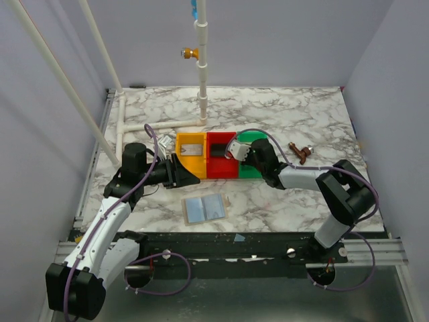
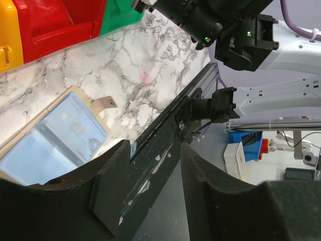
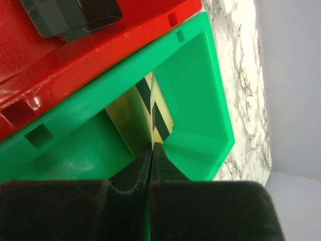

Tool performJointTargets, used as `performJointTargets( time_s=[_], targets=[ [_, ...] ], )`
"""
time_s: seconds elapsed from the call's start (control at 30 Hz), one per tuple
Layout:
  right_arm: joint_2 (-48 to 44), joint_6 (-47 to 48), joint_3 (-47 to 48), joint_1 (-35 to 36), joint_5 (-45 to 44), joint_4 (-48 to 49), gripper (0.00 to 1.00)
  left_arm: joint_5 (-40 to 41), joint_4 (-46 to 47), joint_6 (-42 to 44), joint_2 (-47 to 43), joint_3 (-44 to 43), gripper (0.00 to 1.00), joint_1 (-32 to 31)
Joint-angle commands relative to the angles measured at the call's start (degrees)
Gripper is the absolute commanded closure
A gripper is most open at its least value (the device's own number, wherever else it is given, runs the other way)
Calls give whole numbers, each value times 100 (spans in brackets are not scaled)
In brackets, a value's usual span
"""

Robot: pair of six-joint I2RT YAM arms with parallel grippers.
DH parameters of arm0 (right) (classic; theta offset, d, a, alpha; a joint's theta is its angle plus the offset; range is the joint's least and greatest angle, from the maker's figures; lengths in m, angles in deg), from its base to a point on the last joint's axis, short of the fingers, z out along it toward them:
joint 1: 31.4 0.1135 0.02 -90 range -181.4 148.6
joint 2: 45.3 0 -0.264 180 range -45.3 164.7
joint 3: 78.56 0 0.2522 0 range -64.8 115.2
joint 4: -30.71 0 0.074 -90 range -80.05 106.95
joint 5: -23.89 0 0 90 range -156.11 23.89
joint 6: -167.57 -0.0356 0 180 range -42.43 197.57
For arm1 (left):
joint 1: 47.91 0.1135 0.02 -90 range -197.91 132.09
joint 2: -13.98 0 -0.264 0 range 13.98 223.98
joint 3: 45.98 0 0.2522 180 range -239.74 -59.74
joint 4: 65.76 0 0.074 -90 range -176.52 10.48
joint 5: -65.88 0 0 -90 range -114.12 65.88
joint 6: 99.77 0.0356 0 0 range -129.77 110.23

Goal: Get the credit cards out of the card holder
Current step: Place the credit card in the storage box.

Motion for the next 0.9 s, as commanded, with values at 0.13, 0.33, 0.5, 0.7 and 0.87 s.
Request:
performJointTargets(
  time_s=[0.13,0.33,0.5,0.7,0.87],
  targets=[
    [366,-19,54,-29,-265,684,99,-129,65,77,-87,2,54,43],
    [383,3,-20,-33,-354,923,76,-124,92,59,-70,16,54,45],
    [388,-67,-11,-28,-320,921,60,-132,120,26,-73,37,54,45],
    [353,-226,12,-31,-283,767,55,-111,116,17,-87,63,54,38],
    [302,-339,31,-46,-318,685,53,-111,122,11,-108,64,54,44]
  ],
)
